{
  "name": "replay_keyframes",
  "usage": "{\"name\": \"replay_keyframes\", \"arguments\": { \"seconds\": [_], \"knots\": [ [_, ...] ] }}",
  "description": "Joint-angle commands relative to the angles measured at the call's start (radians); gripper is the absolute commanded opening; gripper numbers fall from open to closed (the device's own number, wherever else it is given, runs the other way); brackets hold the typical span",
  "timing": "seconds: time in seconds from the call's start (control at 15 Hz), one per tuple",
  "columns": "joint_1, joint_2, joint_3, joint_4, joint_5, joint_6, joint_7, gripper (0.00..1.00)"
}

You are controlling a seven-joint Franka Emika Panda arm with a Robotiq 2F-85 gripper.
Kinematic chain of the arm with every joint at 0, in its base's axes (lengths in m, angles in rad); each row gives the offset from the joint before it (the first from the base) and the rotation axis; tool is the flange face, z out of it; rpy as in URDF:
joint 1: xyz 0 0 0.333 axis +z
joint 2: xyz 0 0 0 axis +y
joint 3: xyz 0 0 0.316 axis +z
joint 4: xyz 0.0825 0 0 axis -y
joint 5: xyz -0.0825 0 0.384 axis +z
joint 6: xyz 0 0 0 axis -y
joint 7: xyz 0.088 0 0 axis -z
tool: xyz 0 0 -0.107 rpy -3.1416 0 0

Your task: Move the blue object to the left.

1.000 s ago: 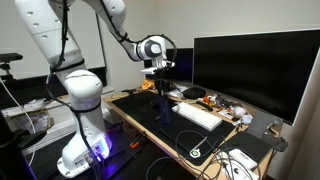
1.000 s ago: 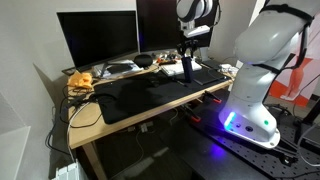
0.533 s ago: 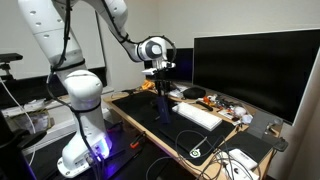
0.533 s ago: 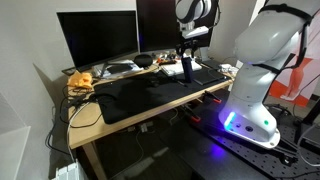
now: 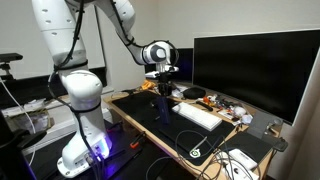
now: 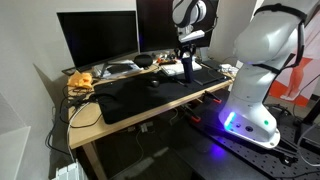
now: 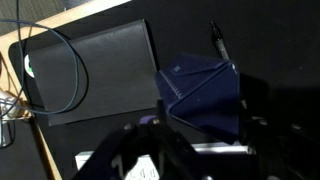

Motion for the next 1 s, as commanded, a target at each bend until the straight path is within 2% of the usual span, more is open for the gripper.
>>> {"name": "replay_keyframes", "arguments": {
  "seconds": [0.0, 0.27, 0.6, 0.93],
  "knots": [
    [0.004, 0.063, -0.008, 0.052, -0.015, -0.027, 0.066, 0.32],
    [0.011, 0.071, -0.016, 0.077, -0.005, -0.077, 0.109, 0.26],
    [0.011, 0.039, -0.025, 0.084, 0.028, -0.089, 0.105, 0.26],
    [0.001, 0.006, -0.053, 0.113, 0.117, -0.131, 0.057, 0.26]
  ]
}}
